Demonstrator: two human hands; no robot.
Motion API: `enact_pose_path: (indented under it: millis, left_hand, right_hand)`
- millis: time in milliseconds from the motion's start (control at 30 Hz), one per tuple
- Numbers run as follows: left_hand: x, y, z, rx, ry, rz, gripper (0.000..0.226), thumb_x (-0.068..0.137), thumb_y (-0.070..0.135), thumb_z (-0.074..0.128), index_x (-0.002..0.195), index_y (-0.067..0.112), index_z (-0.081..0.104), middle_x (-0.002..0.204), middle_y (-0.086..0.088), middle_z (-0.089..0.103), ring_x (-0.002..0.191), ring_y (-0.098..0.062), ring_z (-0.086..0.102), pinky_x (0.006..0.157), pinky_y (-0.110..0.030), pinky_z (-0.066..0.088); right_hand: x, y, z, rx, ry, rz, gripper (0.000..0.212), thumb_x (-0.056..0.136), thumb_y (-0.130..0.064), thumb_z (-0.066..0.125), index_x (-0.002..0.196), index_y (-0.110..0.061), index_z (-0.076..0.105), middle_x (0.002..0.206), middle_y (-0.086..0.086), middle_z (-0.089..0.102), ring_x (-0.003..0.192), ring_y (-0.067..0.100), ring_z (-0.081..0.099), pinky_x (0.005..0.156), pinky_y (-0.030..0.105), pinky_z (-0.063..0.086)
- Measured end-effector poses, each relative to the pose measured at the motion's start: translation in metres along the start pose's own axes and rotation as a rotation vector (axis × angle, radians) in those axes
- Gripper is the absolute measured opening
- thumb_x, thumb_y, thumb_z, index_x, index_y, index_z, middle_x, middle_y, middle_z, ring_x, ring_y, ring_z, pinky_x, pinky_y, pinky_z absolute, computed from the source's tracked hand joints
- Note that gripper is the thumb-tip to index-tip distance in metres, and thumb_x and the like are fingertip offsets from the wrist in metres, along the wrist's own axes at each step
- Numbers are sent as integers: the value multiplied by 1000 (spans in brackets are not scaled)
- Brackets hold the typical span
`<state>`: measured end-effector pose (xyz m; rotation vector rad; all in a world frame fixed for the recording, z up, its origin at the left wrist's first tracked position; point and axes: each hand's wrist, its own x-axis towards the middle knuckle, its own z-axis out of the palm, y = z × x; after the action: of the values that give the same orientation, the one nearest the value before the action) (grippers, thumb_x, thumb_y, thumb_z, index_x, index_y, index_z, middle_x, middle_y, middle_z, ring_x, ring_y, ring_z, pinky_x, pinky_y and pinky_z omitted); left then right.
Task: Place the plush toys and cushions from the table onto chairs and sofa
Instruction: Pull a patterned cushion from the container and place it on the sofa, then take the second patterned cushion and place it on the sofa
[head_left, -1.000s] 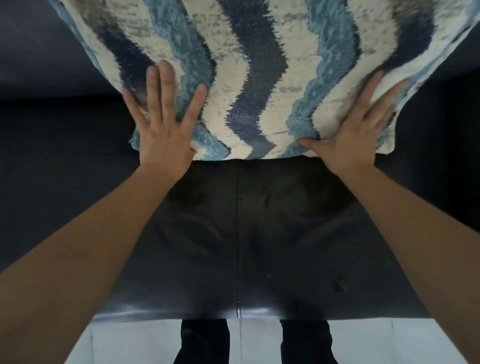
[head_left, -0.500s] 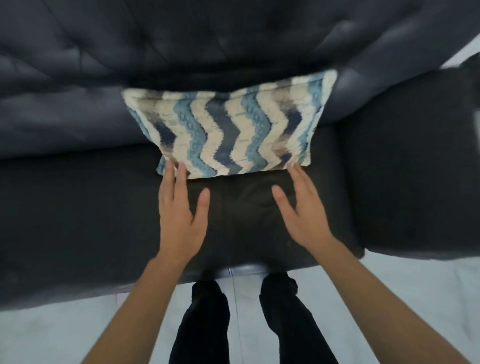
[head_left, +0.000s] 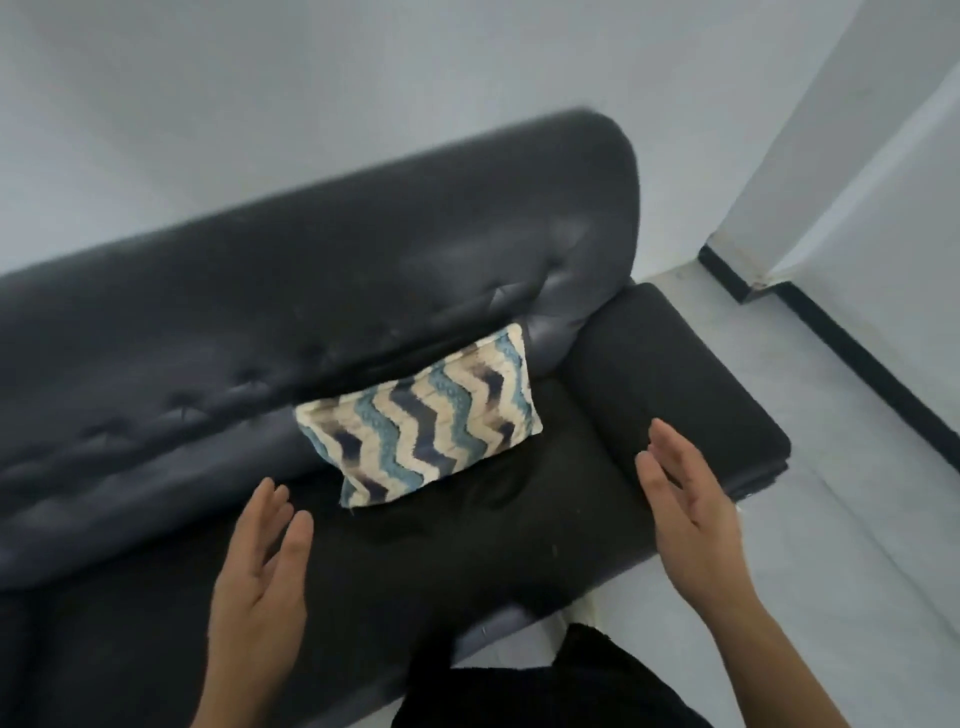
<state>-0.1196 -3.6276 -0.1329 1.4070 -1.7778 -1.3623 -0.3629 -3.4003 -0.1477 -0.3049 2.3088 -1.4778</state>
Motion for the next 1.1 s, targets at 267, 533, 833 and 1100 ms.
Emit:
enact_pose_path:
  millis: [267, 533, 833, 1100]
  left_hand:
    - [21, 21, 35, -47, -293, -49, 42, 100, 31, 59, 141, 24, 55, 140, 2, 61, 128, -19, 57, 110, -48, 43]
    - [-79, 97, 191, 114, -876, 225, 50, 98, 24, 62, 146, 26, 49, 141, 7, 58, 130, -14, 55, 116, -47, 37]
    - [-266, 164, 399, 178, -1230, 509, 58, 93, 28, 66, 148, 26, 46, 144, 7, 56, 129, -12, 55, 115, -47, 40]
    - [-388, 223, 549, 191, -1357, 679, 73, 82, 45, 61, 150, 27, 42, 145, 13, 53, 130, -5, 52, 93, -19, 40]
  right_hand:
    - [-129, 19, -47, 20, 465, 181, 45, 98, -37, 55, 142, -35, 50, 140, -10, 54, 126, 10, 53, 101, 26, 39]
    - [-253, 87, -152, 209, 1057, 288, 63, 90, -35, 64, 149, -30, 44, 142, -12, 56, 127, 1, 55, 103, 27, 43]
    - [-279, 200, -314, 298, 1282, 396, 65, 91, -32, 71, 150, -28, 44, 144, -9, 53, 131, 11, 54, 109, 43, 49]
    - [-250, 241, -491, 296, 1332, 347, 71, 81, -45, 68, 147, -31, 46, 142, -9, 54, 133, 8, 53, 107, 38, 48]
